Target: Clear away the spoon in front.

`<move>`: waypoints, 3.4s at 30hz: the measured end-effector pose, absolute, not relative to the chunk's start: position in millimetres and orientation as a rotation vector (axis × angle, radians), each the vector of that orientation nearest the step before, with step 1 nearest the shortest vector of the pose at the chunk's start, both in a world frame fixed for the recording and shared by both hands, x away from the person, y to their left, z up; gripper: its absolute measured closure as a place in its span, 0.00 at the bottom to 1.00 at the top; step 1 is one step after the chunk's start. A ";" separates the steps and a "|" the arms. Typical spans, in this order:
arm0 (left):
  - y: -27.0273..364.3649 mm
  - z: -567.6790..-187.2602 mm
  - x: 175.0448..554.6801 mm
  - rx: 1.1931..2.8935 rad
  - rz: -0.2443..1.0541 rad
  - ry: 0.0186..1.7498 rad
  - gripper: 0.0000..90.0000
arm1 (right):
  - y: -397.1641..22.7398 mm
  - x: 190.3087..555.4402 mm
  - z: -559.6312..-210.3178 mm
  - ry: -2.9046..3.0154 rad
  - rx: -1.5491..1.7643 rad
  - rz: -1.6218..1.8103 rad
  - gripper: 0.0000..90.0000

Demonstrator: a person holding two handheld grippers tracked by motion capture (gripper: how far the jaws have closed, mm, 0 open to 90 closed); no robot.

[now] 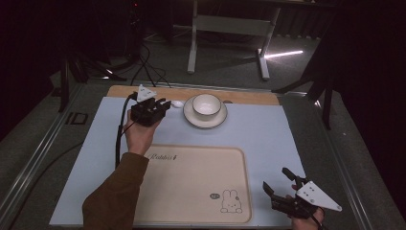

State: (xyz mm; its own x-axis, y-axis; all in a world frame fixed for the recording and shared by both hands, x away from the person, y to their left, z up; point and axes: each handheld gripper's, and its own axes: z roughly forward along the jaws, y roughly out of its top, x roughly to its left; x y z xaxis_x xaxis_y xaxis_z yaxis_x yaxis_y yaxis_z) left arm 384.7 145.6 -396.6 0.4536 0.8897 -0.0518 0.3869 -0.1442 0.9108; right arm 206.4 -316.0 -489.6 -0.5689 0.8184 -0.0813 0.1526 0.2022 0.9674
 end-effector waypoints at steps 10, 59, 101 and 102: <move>158.7 -401.5 372.0 1.708 0.655 1.129 0.82 | -315.5 206.3 -489.8 1.871 0.902 1.400 0.17; 192.8 -431.9 317.7 1.665 0.725 1.236 0.82 | -314.8 206.0 -490.4 1.874 0.906 1.394 0.17; 185.6 -469.0 278.1 1.637 0.753 1.317 0.82 | -314.4 205.7 -490.5 1.879 0.903 1.391 0.17; 184.6 -470.5 277.1 1.637 0.759 1.322 0.82 | -314.3 205.6 -490.5 1.879 0.903 1.390 0.17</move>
State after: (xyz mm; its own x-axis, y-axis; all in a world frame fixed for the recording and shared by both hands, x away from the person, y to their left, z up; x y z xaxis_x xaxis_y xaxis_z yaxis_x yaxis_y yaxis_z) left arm 277.1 184.6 -470.5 0.2489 0.9665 -0.0629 0.4329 -0.0529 0.8999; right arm 205.6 -314.3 -490.5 -0.5703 0.8171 -0.0845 0.1583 0.2103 0.9647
